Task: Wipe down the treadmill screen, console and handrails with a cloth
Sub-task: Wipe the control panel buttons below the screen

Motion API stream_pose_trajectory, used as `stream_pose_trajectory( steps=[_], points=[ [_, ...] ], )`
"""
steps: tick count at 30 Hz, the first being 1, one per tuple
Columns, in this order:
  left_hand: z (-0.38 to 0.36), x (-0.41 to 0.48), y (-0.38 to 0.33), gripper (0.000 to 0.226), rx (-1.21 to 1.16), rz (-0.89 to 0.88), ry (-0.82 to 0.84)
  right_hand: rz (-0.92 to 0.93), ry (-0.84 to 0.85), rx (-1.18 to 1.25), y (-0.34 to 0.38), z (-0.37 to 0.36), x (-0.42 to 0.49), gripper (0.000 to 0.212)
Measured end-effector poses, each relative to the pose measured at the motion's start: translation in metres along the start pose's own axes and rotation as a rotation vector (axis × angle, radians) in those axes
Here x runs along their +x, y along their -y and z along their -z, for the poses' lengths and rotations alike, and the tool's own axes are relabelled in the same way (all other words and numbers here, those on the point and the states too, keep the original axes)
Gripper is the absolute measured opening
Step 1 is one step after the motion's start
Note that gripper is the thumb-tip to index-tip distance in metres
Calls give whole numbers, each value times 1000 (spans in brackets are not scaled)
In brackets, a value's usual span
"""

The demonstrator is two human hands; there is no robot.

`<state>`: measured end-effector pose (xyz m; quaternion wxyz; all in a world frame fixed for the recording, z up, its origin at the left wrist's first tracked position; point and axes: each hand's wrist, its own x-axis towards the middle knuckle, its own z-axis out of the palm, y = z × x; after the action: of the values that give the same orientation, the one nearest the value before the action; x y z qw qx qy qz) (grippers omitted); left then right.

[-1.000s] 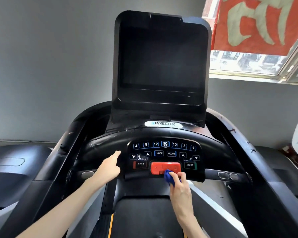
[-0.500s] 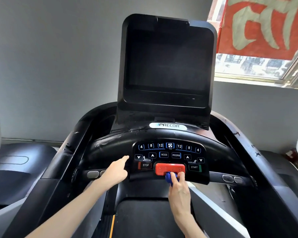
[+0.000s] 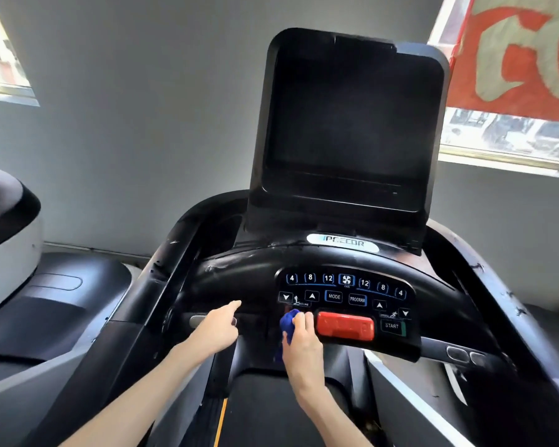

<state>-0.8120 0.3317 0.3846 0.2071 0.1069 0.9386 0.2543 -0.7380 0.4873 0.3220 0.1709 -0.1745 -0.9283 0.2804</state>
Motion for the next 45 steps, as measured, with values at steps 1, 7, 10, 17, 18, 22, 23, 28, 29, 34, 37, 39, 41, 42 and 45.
stream_pose_trajectory(
  steps=[1,7,10,17,18,22,23,28,29,34,37,39,41,42,45],
  points=[
    [2,0,3,66,-6,8,3,-2,5,0,9,-7,0,17],
    [11,-4,20,67,-60,35,-15,343,130,-240,21,-23,-5,45],
    [15,-6,27,66,-72,36,-14,284,85,-227,-3,-9,4,44],
    [21,0,28,66,-81,58,-2,362,33,-188,-1,-12,3,45],
    [21,2,25,65,-81,54,-1,487,69,-249,2,-13,2,41],
    [24,8,11,72,-66,33,26,799,50,-481,15,-5,25,22],
    [26,9,8,74,-60,22,26,803,6,-498,20,-3,36,10],
    [31,15,-3,69,-26,25,-60,720,127,-574,42,0,70,21],
    [31,17,-3,68,-28,25,-80,767,174,-602,40,-2,67,23],
    [37,29,-5,64,-20,10,-105,930,279,-666,35,3,77,25],
    [42,39,-10,65,-43,5,-110,829,209,-641,46,4,100,26],
    [44,46,-17,66,-60,-11,-116,679,156,-577,55,4,118,29],
    [46,53,-26,65,-62,-28,-117,509,103,-515,58,13,137,25],
    [46,57,-30,65,-58,-37,-116,411,111,-462,56,20,148,20],
    [44,69,-47,65,-57,-57,-95,141,233,-339,30,41,174,25]
  ],
)
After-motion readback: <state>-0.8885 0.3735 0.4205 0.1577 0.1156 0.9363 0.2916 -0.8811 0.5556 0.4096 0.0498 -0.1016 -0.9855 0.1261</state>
